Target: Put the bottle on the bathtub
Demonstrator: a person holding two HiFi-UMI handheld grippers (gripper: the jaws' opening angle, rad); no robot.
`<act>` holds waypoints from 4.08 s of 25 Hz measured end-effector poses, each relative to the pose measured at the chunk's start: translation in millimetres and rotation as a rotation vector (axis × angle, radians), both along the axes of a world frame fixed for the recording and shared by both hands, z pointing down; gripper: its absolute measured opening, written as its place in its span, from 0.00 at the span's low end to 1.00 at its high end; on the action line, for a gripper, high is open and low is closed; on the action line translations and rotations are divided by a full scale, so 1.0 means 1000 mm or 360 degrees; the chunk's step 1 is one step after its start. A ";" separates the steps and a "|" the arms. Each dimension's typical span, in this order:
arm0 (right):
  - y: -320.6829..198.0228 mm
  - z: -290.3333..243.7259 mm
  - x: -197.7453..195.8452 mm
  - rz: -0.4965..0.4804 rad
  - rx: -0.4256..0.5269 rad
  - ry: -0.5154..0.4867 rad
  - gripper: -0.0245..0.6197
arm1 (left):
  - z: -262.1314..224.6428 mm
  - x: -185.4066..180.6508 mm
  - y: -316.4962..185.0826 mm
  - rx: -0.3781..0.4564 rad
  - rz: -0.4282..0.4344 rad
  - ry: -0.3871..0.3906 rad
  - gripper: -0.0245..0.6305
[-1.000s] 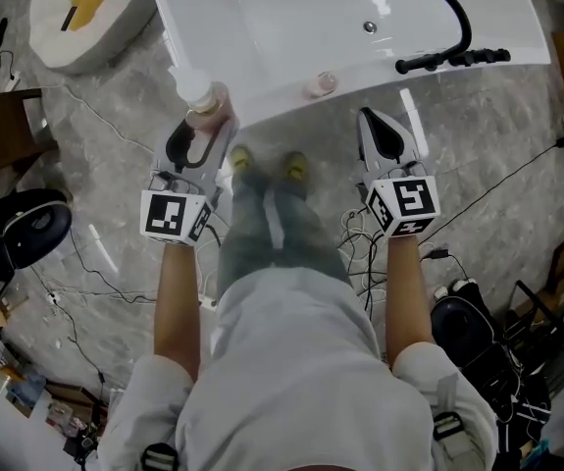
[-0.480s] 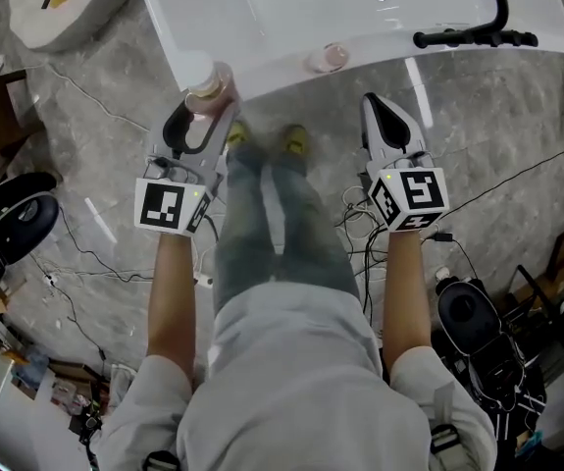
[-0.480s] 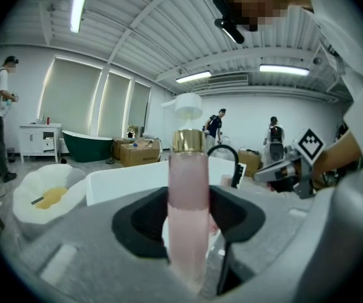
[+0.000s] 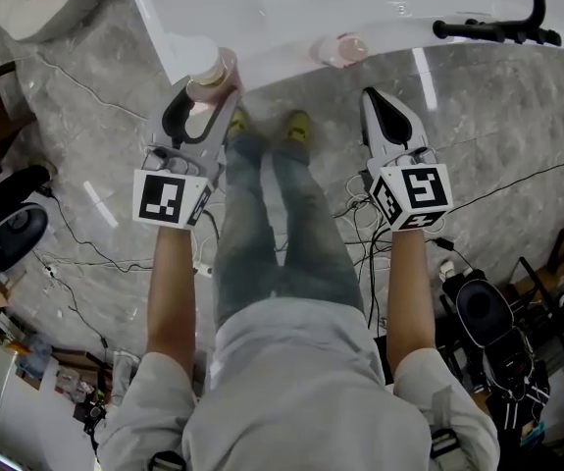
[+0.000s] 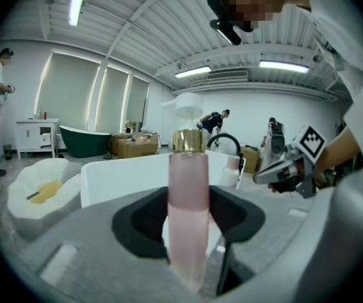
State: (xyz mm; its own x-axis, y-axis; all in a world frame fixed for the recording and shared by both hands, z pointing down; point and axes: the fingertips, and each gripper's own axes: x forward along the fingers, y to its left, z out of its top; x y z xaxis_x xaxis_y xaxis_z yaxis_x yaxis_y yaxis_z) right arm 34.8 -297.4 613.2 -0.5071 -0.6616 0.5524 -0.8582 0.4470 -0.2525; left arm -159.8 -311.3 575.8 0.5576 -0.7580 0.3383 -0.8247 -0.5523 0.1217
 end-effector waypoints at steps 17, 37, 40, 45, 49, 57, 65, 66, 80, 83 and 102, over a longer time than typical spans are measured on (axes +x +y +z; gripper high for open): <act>-0.021 0.032 -0.002 0.0007 -0.0017 0.0001 0.04 | 0.045 0.007 -0.030 -0.0002 0.0043 0.0018 0.34; -0.012 0.032 0.000 0.0017 0.0009 -0.0005 0.04 | 0.056 0.015 -0.009 0.0022 0.0139 -0.0031 0.35; -0.010 0.031 -0.001 0.0014 0.0014 -0.0007 0.04 | 0.056 0.020 -0.006 0.0048 0.0213 -0.0095 0.35; -0.007 0.031 -0.002 0.0014 0.0016 -0.0006 0.04 | 0.057 0.020 -0.005 0.0053 0.0214 -0.0085 0.35; -0.003 0.029 -0.005 0.0010 0.0020 -0.0011 0.04 | 0.057 0.012 -0.001 0.0027 0.0196 -0.0068 0.35; -0.001 0.028 -0.007 -0.0002 0.0026 -0.0001 0.04 | 0.059 0.007 0.007 0.0037 0.0242 -0.0135 0.35; -0.001 0.027 -0.008 -0.0013 0.0030 0.0001 0.04 | 0.061 0.003 0.011 0.0039 0.0258 -0.0184 0.35; -0.001 0.027 -0.008 -0.0010 0.0028 0.0001 0.04 | 0.060 0.002 0.011 0.0044 0.0255 -0.0190 0.35; 0.001 0.028 -0.012 -0.0013 0.0022 -0.0003 0.04 | 0.064 0.007 0.019 0.0042 0.0254 -0.0186 0.35; 0.000 0.027 -0.013 -0.0017 0.0024 -0.0002 0.04 | 0.064 0.008 0.020 0.0046 0.0264 -0.0200 0.35; -0.002 0.018 -0.012 -0.0002 0.0044 -0.0007 0.04 | 0.059 0.009 0.015 0.0032 0.0293 -0.0193 0.46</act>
